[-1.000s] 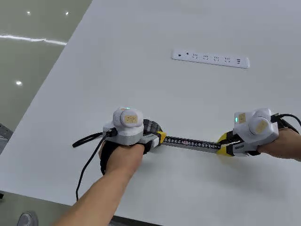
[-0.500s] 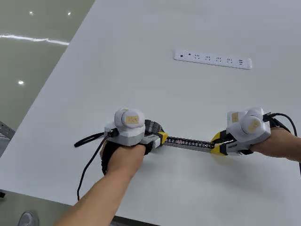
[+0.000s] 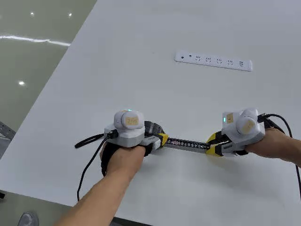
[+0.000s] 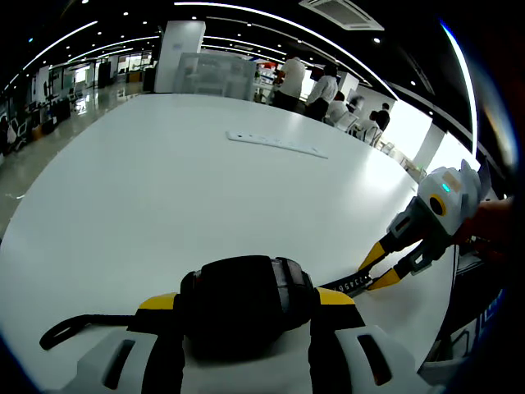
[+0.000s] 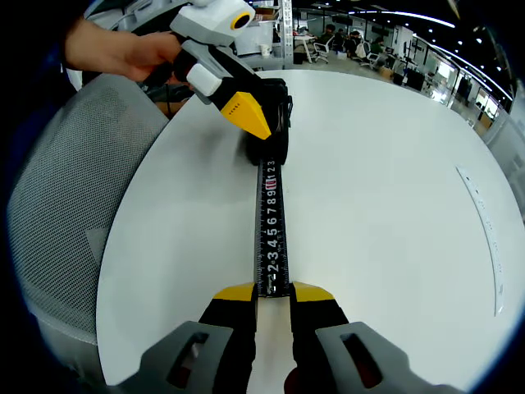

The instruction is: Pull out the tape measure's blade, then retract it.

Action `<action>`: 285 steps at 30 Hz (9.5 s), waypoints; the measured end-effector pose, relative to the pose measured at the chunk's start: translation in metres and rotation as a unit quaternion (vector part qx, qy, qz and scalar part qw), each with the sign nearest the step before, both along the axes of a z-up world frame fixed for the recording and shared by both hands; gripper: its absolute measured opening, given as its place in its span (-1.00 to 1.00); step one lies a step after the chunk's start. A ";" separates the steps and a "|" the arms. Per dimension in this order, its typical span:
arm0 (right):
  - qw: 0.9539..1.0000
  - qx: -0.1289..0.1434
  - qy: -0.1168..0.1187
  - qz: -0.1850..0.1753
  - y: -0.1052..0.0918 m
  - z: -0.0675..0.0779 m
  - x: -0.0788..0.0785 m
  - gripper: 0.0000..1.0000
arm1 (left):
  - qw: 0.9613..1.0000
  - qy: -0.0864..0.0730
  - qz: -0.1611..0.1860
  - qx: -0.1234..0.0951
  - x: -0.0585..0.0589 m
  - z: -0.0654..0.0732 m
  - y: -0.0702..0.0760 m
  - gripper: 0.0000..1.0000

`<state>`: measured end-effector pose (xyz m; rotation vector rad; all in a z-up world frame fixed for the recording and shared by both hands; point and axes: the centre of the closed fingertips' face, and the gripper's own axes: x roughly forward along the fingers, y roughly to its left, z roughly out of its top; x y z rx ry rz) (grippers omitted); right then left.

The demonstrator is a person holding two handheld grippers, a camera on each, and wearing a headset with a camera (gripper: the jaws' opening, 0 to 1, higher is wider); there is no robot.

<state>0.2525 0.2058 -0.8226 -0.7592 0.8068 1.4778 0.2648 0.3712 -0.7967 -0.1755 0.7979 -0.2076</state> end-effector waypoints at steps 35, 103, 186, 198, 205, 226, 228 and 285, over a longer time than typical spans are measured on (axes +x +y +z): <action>1.000 0.019 0.003 0.005 0.034 -0.002 -0.001 -0.77 | 1.000 -0.002 -0.004 -0.008 -0.002 0.001 0.000 0.15; 0.999 0.053 -0.003 0.007 0.108 -0.003 -0.005 -0.77 | 1.000 -0.004 -0.006 -0.016 -0.001 0.001 0.000 0.14; 0.986 0.088 0.016 -0.143 0.107 0.019 -0.012 -0.32 | 0.998 -0.024 -0.060 0.012 -0.015 0.011 0.020 0.49; 0.975 0.114 0.025 -0.187 0.088 0.048 -0.025 -0.15 | 0.995 -0.032 -0.095 0.022 -0.037 0.027 0.026 0.66; 0.968 0.129 0.026 -0.216 0.075 0.066 -0.040 0.02 | 0.992 -0.039 -0.115 0.034 -0.056 0.035 0.034 0.77; 0.956 0.156 0.000 -0.250 0.055 0.116 -0.070 0.37 | 0.990 -0.044 -0.122 0.050 -0.109 0.060 0.059 1.00; 0.955 0.158 0.000 -0.251 0.053 0.120 -0.075 0.41 | 0.990 -0.045 -0.122 0.050 -0.115 0.062 0.061 1.00; 0.930 0.143 -0.024 -0.338 -0.058 0.199 -0.169 1.00 | 0.985 -0.059 -0.147 0.071 -0.199 0.126 0.106 1.00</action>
